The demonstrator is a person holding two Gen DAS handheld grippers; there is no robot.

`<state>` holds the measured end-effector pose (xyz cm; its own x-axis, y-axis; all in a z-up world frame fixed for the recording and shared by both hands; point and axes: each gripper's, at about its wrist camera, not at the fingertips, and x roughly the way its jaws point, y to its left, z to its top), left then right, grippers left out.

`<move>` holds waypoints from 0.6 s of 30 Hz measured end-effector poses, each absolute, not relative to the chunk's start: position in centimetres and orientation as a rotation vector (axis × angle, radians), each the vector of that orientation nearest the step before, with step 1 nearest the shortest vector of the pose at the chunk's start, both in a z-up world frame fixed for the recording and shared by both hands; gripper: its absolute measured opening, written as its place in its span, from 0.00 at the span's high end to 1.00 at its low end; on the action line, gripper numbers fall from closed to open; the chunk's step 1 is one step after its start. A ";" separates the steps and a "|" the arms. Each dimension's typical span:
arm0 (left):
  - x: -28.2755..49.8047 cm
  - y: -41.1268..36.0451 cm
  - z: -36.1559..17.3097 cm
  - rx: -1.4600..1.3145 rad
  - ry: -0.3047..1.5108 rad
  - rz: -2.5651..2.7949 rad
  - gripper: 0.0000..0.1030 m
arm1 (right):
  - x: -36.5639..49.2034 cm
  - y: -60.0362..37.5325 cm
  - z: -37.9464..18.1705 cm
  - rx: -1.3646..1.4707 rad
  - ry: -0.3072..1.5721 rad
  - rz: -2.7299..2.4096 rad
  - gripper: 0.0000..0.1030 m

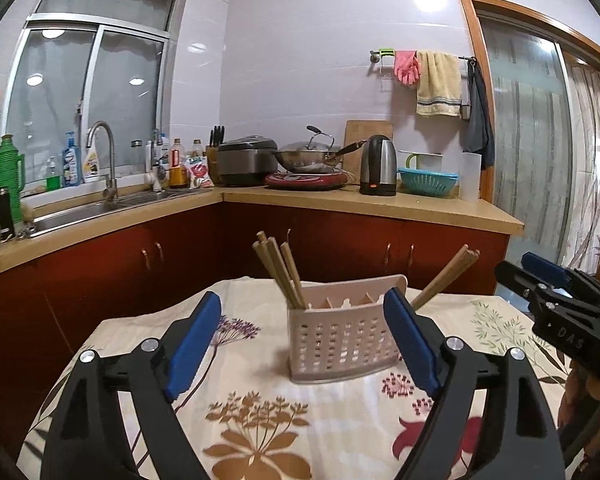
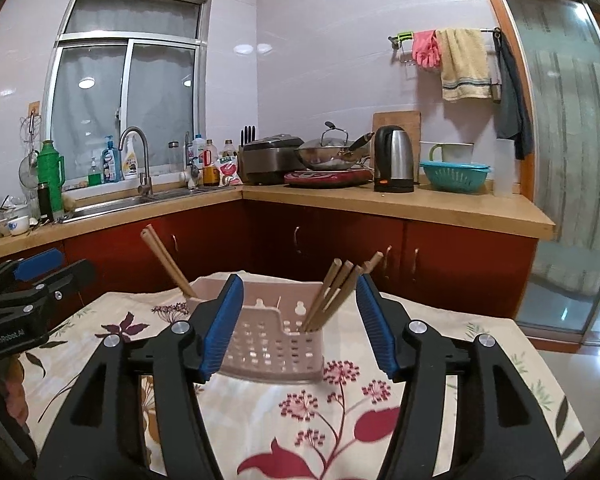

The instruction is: Organize utensils

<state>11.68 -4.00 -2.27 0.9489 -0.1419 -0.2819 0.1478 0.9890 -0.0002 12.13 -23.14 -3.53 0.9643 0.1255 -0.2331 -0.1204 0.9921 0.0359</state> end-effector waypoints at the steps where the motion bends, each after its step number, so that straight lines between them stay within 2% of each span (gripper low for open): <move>1: 11.1 -3.9 -2.3 0.020 0.286 -0.143 0.21 | 11.6 -23.1 -3.5 0.023 0.237 0.123 0.42; 13: 6.1 -2.9 -1.7 0.011 0.254 -0.105 0.19 | 6.3 -22.5 -2.9 0.006 0.223 0.113 0.40; 18: 4.6 -2.3 -1.6 0.000 0.240 -0.095 0.19 | 4.6 -22.3 -2.3 -0.002 0.202 0.108 0.35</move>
<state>4.62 -2.27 -1.64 0.9668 -0.0938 -0.2375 0.0938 0.9955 -0.0114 4.58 -22.33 -2.29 0.9738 0.1072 -0.2006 -0.1075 0.9942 0.0093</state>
